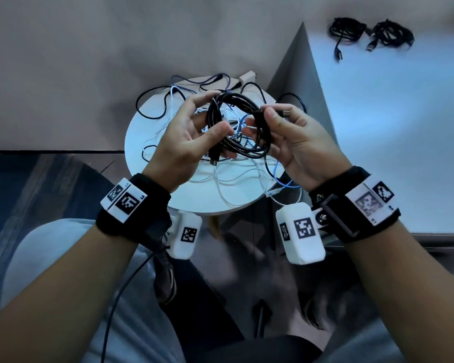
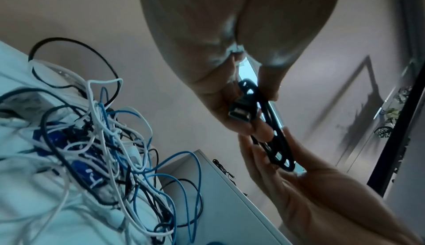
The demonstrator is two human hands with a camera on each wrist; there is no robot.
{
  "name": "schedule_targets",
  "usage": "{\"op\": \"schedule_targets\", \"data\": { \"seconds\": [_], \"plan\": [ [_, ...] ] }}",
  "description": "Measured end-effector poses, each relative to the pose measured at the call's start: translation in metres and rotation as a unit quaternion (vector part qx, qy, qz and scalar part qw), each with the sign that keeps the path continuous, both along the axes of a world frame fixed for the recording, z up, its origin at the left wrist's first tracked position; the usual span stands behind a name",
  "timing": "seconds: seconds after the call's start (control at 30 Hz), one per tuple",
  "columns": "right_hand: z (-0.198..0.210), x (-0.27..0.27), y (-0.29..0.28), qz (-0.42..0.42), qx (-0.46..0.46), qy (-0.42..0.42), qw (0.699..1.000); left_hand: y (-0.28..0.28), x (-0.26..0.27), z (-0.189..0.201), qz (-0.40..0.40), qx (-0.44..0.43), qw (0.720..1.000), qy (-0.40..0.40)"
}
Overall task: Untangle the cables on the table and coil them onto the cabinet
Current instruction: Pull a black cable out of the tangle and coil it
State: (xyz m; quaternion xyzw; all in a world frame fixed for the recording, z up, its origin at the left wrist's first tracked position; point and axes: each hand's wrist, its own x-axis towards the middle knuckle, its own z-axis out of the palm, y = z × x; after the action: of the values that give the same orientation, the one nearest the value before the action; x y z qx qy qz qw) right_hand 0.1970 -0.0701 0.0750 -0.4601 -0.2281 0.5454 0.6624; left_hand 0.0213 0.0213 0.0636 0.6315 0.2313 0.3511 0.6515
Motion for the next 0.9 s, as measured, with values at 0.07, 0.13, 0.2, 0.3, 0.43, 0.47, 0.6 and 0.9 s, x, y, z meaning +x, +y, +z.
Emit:
{"op": "schedule_targets", "data": {
  "seconds": [0.07,0.13,0.2,0.3,0.43,0.47,0.6,0.9],
  "plan": [
    [-0.004,-0.007,0.0,0.013,-0.028,0.018,0.999,0.0,0.0,-0.003,0.015,-0.017,1.0,-0.007],
    [-0.007,-0.014,0.0,0.042,-0.046,0.03,0.998,-0.001,0.0,-0.004,0.029,-0.022,0.999,-0.005],
    [-0.009,-0.019,-0.001,0.065,-0.047,0.043,0.996,-0.001,0.0,-0.003,0.04,-0.003,0.999,0.012],
    [-0.013,-0.022,0.0,0.057,-0.038,0.059,0.996,-0.001,-0.001,-0.004,0.06,0.035,0.996,0.049],
    [-0.015,-0.019,0.001,0.037,-0.041,0.048,0.997,0.003,-0.003,-0.008,0.077,0.077,0.988,0.106],
    [-0.014,-0.019,0.001,0.034,-0.042,0.049,0.997,0.004,-0.003,-0.008,0.077,0.075,0.988,0.111],
    [-0.009,-0.018,0.003,0.031,-0.047,0.049,0.997,0.008,-0.003,-0.012,0.082,0.005,0.991,0.106],
    [0.029,0.024,-0.002,-0.037,-0.002,0.058,0.998,-0.011,-0.003,-0.043,-0.014,0.067,0.958,0.277]
  ]
}}
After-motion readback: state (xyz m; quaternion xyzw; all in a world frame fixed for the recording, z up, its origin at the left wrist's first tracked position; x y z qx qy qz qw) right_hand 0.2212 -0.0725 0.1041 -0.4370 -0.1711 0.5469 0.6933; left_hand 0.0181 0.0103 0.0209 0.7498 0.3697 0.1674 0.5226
